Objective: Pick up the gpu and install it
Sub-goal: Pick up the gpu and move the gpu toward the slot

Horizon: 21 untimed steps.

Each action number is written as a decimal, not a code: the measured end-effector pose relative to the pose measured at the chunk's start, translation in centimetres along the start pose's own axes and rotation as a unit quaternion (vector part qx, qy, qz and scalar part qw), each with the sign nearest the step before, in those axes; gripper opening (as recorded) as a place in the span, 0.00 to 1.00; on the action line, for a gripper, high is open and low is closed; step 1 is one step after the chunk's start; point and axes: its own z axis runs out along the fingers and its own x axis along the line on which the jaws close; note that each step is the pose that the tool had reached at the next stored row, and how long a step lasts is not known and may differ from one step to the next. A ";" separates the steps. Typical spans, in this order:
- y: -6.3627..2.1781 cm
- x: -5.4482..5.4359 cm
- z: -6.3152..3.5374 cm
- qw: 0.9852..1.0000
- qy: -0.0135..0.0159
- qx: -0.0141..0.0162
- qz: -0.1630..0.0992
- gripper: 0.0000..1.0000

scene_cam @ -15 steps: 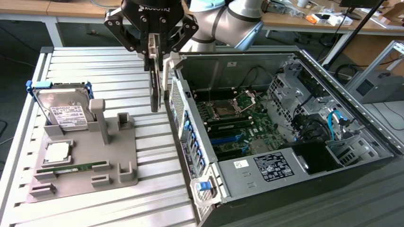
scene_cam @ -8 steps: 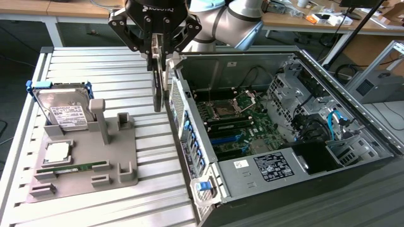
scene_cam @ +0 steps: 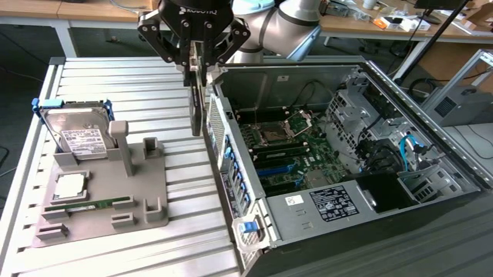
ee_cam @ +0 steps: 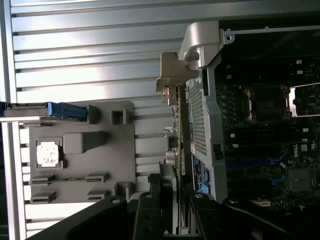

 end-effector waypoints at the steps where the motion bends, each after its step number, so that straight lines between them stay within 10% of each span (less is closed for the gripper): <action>1: 0.00 -0.1 0.00 1.000 0.000 0.000 0.000 0.27; 21: 0.07 -1.0 0.07 1.000 0.000 0.000 0.000 0.27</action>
